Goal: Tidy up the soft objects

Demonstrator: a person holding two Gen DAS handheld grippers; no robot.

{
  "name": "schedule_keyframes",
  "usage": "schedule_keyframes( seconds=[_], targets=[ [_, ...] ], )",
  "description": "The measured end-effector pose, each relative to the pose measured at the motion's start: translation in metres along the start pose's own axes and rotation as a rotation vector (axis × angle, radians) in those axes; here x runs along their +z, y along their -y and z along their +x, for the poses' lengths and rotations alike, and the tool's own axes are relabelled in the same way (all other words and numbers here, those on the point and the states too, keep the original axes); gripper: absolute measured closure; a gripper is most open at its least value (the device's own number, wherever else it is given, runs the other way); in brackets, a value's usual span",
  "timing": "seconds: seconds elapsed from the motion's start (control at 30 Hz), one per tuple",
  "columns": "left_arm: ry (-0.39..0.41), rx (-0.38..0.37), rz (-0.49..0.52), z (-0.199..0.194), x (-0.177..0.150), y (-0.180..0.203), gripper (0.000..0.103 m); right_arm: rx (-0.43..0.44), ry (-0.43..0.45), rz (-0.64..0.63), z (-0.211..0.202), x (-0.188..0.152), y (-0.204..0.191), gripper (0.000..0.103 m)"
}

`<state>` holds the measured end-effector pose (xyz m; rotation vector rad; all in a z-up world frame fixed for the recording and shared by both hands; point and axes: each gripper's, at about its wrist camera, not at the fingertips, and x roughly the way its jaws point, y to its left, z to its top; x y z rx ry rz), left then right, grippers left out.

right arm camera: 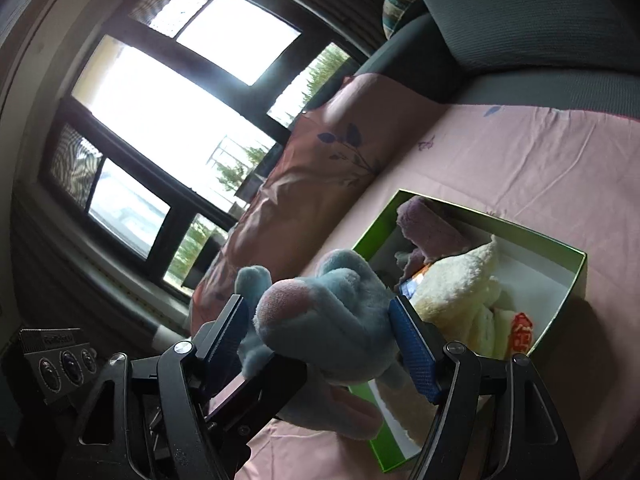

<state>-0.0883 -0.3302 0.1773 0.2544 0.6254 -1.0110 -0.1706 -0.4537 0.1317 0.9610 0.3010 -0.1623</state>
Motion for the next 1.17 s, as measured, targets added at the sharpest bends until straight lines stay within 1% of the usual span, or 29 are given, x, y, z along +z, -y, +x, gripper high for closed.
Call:
schedule_keyframes(
  seconds=[0.07, 0.17, 0.27, 0.37, 0.47, 0.53, 0.57, 0.6, 0.73, 0.87, 1.0, 1.17],
  targets=[
    [-0.019, -0.002, 0.012, 0.014, 0.000, 0.003, 0.027, -0.022, -0.004, 0.041, 0.003, 0.001, 0.013, 0.028],
    [-0.053, -0.002, -0.004, 0.029, 0.000, 0.003, 0.027, -0.051, -0.022, 0.092, 0.009, 0.004, 0.027, 0.028],
    [-0.081, 0.013, -0.021, 0.036, -0.002, 0.003, 0.027, -0.121, -0.020, 0.093, 0.010, 0.003, 0.031, 0.028],
    [-0.086, 0.009, -0.047, 0.034, -0.003, 0.000, 0.024, -0.130, -0.021, 0.096, 0.007, 0.003, 0.031, 0.028],
    [-0.075, 0.012, -0.056, 0.023, -0.004, 0.001, 0.014, -0.148, 0.013, 0.079, -0.006, 0.004, 0.028, 0.028],
    [-0.049, 0.016, -0.062, 0.011, -0.004, 0.002, 0.005, -0.189, 0.040, 0.061, -0.017, 0.004, 0.023, 0.024],
    [-0.039, 0.025, -0.065, 0.007, -0.004, 0.002, 0.002, -0.207, 0.056, 0.053, -0.023, 0.004, 0.021, 0.020],
    [-0.030, 0.034, -0.072, 0.001, -0.003, 0.002, 0.001, -0.221, 0.073, 0.044, -0.029, 0.003, 0.019, 0.017],
    [-0.035, 0.036, -0.091, -0.016, -0.004, 0.002, 0.001, -0.295, 0.125, 0.001, -0.054, 0.000, 0.008, 0.017],
    [-0.022, 0.072, -0.077, -0.029, -0.007, 0.004, 0.001, -0.357, 0.164, -0.030, -0.071, -0.002, 0.000, 0.016],
    [-0.033, 0.071, -0.071, -0.037, -0.010, 0.001, 0.001, -0.395, 0.173, -0.048, -0.077, -0.003, -0.006, 0.016],
    [-0.028, 0.044, -0.113, -0.044, -0.015, -0.008, 0.001, -0.422, 0.163, -0.079, -0.072, -0.006, -0.016, 0.016]
  ],
)
